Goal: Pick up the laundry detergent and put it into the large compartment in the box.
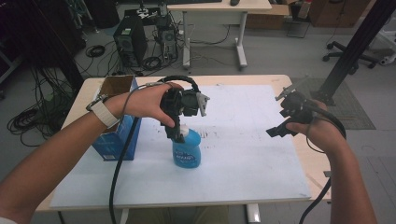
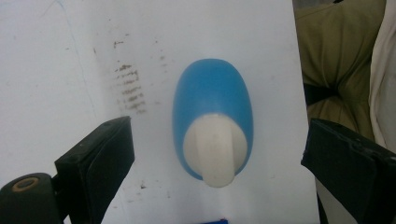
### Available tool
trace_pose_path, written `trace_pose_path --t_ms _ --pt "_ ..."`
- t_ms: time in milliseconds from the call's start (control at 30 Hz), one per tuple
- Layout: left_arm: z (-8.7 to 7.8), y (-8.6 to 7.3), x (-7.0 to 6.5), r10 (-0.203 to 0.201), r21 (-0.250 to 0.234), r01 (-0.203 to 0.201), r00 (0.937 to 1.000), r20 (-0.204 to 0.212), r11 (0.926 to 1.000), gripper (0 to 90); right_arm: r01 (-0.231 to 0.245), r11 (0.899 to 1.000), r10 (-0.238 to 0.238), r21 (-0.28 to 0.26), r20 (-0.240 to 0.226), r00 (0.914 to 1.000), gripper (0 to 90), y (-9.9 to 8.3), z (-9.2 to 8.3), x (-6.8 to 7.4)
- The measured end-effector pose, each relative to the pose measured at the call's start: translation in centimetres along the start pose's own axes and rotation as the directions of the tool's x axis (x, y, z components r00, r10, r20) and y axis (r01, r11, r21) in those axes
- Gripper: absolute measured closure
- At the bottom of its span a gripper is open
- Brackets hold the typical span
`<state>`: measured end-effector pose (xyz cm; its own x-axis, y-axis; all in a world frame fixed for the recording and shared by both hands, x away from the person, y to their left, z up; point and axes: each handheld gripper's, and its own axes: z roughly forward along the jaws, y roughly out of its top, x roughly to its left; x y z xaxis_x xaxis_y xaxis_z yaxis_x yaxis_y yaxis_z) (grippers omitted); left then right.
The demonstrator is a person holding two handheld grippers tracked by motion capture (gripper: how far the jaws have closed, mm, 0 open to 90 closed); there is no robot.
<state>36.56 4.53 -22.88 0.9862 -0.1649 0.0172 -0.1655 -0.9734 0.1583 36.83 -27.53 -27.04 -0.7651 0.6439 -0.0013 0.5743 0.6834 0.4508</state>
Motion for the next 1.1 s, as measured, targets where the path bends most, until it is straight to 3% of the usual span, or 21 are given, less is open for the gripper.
trace_pose_path --t_ms 800,1100 --pt "3.0 -0.5 0.3 -0.010 0.005 0.010 0.9997 0.024 0.9999 9.1 -0.008 1.000 0.008 0.004 -0.006 0.9999 6.7 -0.2 0.3 -0.1" --pt "3.4 -0.6 0.4 -0.009 0.009 0.009 0.9999 0.011 0.9999 9.4 -0.008 1.000 0.008 0.007 -0.007 0.9999 6.7 -0.2 0.5 -0.1"
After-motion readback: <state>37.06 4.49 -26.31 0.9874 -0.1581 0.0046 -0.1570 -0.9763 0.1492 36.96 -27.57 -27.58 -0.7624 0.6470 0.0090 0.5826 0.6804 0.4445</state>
